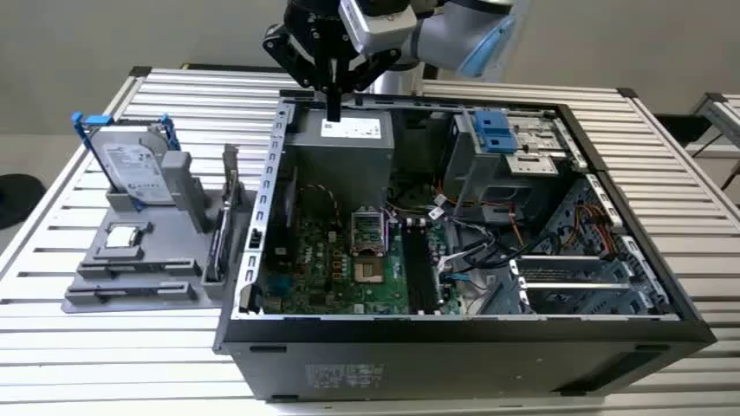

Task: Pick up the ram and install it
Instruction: 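Reach for the ram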

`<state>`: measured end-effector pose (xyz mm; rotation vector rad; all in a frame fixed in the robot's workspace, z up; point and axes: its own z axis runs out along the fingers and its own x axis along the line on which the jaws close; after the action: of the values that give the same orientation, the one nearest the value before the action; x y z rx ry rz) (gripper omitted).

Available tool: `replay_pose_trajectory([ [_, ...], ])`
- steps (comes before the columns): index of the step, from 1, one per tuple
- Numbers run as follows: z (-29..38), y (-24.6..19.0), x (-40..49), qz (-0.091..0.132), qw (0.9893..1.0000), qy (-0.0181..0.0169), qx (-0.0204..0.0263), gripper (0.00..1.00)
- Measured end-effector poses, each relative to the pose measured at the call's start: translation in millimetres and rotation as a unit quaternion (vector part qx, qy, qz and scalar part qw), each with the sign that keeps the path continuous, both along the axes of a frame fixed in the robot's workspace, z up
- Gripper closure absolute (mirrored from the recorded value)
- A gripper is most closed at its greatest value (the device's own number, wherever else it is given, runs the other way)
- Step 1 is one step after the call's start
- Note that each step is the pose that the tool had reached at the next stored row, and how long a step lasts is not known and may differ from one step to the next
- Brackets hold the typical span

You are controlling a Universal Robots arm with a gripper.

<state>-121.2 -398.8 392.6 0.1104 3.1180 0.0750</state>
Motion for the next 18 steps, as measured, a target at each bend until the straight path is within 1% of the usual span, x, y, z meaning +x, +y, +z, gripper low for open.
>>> replay_pose_trajectory([
  [12, 0.0, 0.0, -0.1, 0.0, 1.0, 0.0, 0.0, 1.0],
  [18, 0.0, 0.0, -6.5, 0.0, 1.0, 0.0, 0.0, 1.0],
])
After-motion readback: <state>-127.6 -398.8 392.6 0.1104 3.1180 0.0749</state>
